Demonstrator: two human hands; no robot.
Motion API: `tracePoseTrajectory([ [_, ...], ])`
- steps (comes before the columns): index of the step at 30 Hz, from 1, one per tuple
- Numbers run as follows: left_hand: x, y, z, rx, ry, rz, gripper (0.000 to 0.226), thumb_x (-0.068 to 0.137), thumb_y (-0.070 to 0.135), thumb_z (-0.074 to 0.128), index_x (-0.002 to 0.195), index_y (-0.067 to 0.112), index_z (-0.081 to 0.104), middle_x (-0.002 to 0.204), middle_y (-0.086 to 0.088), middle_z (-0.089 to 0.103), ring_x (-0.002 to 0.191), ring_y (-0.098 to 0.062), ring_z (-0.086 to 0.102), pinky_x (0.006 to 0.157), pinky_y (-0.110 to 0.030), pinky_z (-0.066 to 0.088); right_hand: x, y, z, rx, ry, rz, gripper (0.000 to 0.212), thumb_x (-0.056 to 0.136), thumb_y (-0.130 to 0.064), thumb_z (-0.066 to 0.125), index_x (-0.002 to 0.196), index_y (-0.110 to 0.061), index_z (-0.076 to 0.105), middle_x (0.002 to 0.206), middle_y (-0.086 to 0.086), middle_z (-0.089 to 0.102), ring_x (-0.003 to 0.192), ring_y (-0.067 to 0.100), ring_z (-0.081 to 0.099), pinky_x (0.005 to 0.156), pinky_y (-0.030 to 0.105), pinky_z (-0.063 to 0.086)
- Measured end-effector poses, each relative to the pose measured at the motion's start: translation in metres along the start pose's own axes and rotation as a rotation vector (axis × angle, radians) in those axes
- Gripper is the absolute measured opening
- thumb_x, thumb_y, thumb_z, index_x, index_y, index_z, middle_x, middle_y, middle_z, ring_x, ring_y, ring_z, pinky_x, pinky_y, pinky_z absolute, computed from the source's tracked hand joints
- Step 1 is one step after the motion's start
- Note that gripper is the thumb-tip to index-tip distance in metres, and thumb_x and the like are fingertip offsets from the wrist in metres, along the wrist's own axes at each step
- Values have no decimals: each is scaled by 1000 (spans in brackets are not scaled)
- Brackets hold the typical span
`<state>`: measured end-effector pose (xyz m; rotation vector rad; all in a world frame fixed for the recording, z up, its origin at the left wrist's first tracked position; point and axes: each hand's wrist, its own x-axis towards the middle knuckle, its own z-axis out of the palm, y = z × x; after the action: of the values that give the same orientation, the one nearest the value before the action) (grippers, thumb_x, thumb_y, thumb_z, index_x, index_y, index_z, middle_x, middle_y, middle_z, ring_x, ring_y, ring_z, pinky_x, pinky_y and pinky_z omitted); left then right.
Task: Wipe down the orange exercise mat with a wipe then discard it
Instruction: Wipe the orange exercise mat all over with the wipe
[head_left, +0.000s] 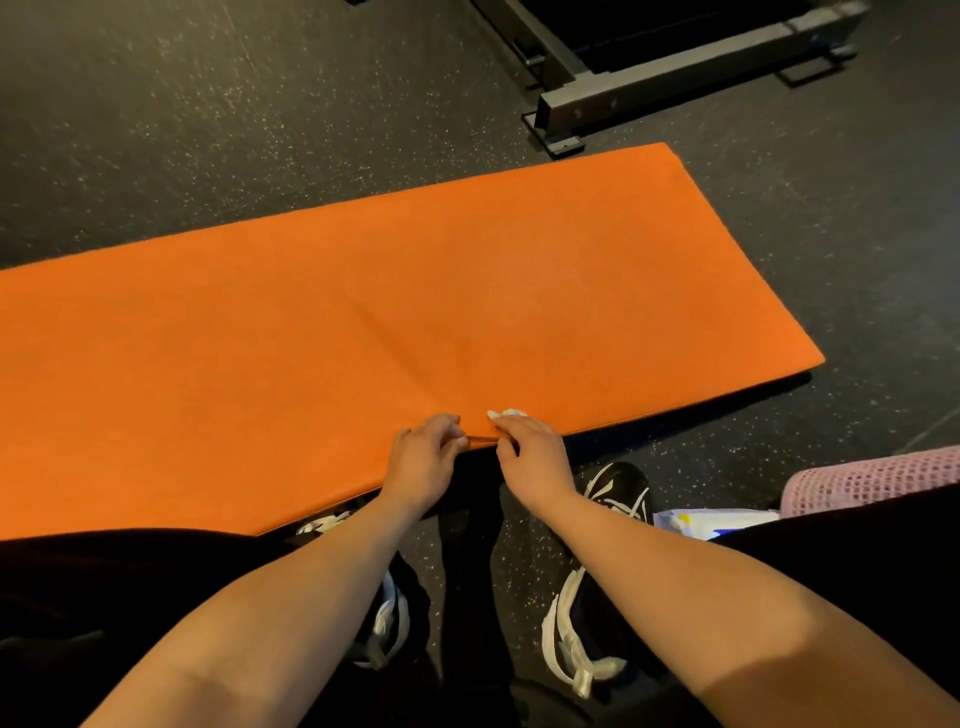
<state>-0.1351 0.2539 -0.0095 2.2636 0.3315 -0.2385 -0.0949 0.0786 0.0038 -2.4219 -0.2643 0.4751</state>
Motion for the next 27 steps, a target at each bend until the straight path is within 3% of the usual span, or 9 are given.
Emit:
tracePoseTrajectory([
  [7, 29, 40, 28, -83, -51, 136, 3, 98, 20, 62, 96, 18, 62, 135, -6, 63, 125, -24, 58, 103, -50, 43, 16, 11, -19, 29, 203, 137, 41, 100, -11, 47, 138, -19, 61, 147, -2, 54, 140, 19, 38, 121, 38, 29],
  [10, 36, 41, 44, -23, -137, 168, 4, 99, 17, 60, 97, 19, 63, 133, -5, 64, 133, -25, 51, 109, -51, 37, 24, 22, -26, 40, 73, 197, 45, 103, -13, 44, 146, -18, 54, 152, 2, 49, 142, 23, 36, 120, 38, 30],
  [13, 32, 29, 38, 26, -239, 148, 13, 102, 18, 55, 108, 17, 66, 141, -4, 58, 143, -24, 39, 110, -38, 29, 24, 26, -14, 15, -118, 219, 53, 103, -12, 42, 156, -17, 39, 162, 6, 33, 151, 26, 24, 124, 38, 23],
  [16, 23, 2, 19, 216, -67, 100, 24, 100, 33, 53, 121, 27, 62, 142, 4, 53, 140, -21, 40, 111, -44, 27, 20, 24, 4, -32, -139, 174, 56, 103, -10, 39, 159, -15, 30, 168, 3, 20, 157, 23, 3, 127, 38, 10],
  [19, 6, -21, 7, 438, -46, -80, 48, 101, 52, 38, 145, 33, 46, 160, 8, 31, 150, -20, 19, 120, -54, 11, 16, 5, 23, -23, -207, 27, 50, 107, -13, 38, 157, -18, 36, 166, -4, 25, 156, 15, 6, 127, 37, 9],
  [22, -6, -23, 9, 479, -48, -102, 53, 104, 49, 31, 153, 30, 35, 165, 1, 21, 150, -28, 15, 121, -50, 13, 13, -16, 45, -65, -339, -161, 50, 108, -13, 36, 157, -18, 35, 166, -6, 25, 156, 11, 7, 127, 34, 3],
  [27, -18, -26, 9, 499, -31, -103, 57, 103, 50, 34, 154, 25, 34, 165, -2, 22, 146, -31, 19, 121, -47, 15, 21, 3, 41, -241, -324, -227, 52, 110, -31, 29, 161, -25, 23, 168, -9, 15, 156, 11, 0, 127, 42, 1],
])
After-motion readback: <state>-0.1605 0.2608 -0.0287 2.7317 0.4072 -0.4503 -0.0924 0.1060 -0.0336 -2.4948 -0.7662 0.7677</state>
